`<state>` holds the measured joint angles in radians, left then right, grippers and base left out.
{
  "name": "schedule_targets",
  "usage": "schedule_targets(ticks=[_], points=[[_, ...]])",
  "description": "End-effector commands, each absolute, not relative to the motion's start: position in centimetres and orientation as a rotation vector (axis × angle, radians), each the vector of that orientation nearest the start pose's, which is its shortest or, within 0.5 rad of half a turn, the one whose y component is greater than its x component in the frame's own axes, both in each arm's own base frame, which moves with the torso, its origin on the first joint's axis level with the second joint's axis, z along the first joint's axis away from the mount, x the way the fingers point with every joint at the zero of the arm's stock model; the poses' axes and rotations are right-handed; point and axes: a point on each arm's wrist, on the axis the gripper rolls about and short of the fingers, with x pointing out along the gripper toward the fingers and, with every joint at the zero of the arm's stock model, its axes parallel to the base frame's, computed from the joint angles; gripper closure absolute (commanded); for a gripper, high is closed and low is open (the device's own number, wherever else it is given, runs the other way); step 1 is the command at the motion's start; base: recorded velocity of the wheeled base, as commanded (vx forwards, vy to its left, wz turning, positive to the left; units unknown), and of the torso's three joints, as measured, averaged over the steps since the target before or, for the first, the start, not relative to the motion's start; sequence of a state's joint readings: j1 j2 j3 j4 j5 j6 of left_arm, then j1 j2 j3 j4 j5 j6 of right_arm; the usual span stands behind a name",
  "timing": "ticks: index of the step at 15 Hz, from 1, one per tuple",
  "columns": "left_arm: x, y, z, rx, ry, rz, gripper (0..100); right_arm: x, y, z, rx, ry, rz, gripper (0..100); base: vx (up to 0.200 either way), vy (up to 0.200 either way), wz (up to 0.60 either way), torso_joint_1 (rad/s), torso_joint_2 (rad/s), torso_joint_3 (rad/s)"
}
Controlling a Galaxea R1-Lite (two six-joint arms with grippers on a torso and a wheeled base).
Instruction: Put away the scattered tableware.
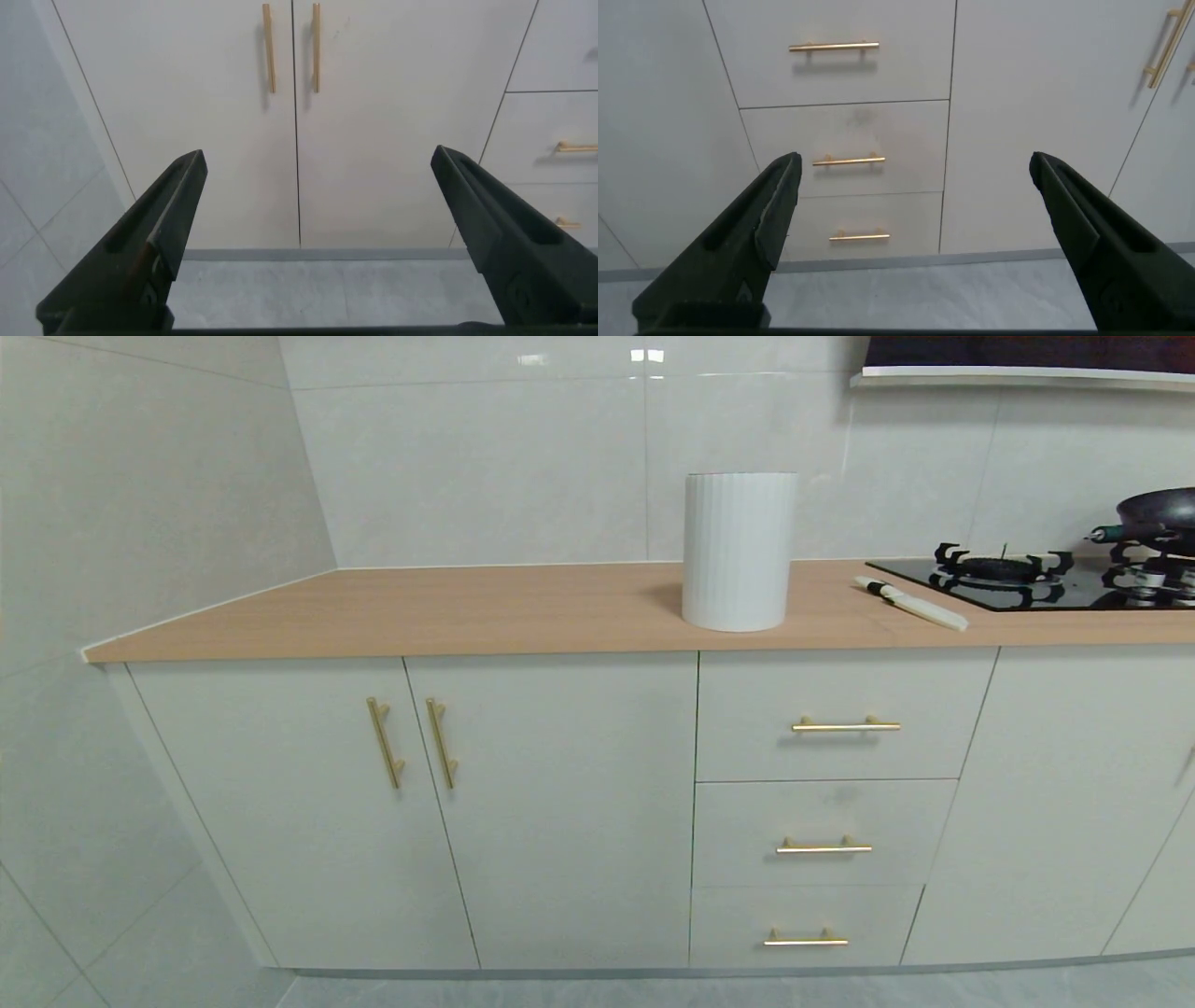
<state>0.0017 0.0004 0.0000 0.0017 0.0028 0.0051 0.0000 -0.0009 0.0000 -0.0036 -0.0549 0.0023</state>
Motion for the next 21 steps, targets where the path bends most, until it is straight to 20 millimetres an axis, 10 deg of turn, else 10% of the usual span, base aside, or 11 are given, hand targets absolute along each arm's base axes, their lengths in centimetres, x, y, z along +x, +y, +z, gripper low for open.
schedule_targets(ticks=[1,13,21], points=[[-2.28,0.0,7.53,0.005,0.002,0.006,0,-2.27,-0.12,7.58,0.002,-0.002,-0.054,0,0.2,0.0,0.0,0.002,0.0,0.002],[-2.28,0.0,7.53,0.005,0.002,0.005,0,-2.27,-0.12,7.6,0.008,-0.003,-0.054,0,0.2,0.0,0.0,0.004,0.0,0.002],[-2.28,0.0,7.53,0.005,0.002,0.006,0,-2.27,-0.12,7.6,0.008,-0.003,-0.054,0,0.0,0.0,0.0,0.0,0.0,0.0]])
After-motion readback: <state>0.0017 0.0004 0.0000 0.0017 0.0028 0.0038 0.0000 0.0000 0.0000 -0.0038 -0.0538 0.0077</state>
